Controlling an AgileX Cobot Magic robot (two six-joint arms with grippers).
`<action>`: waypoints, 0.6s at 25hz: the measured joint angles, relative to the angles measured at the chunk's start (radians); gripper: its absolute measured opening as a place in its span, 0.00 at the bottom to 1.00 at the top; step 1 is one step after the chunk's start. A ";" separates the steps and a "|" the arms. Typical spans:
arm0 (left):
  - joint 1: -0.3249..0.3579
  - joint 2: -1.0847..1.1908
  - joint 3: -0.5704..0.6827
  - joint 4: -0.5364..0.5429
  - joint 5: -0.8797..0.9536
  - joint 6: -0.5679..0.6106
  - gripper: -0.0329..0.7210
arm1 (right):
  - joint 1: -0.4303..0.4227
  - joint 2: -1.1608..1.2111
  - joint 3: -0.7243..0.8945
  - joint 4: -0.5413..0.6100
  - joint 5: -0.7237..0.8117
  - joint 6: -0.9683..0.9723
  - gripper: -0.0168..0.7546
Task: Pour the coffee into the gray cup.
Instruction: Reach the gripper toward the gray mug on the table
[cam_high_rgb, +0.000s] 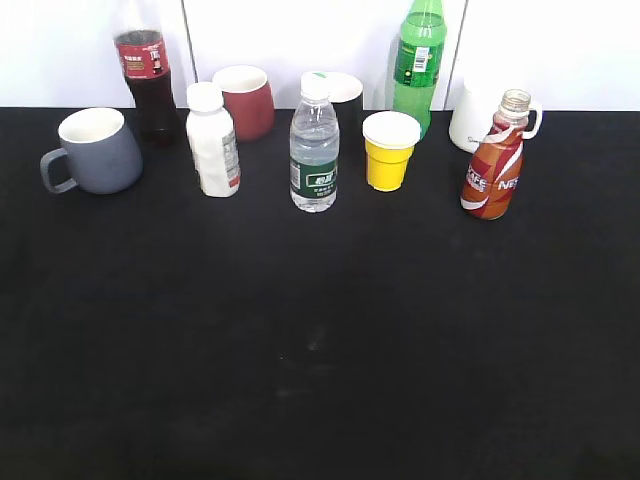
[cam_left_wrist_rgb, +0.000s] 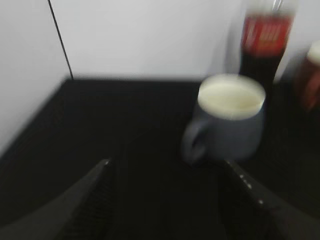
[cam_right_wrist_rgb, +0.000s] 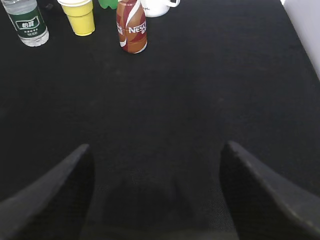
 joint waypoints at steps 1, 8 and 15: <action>0.000 0.092 -0.027 0.003 -0.045 -0.029 0.70 | 0.000 0.000 0.000 0.000 0.000 0.000 0.78; 0.000 0.407 -0.302 0.087 -0.124 -0.057 0.70 | 0.000 0.000 0.000 0.000 0.000 0.000 0.78; 0.030 0.536 -0.439 0.037 -0.111 -0.058 0.70 | 0.000 0.000 0.000 0.001 0.000 0.000 0.78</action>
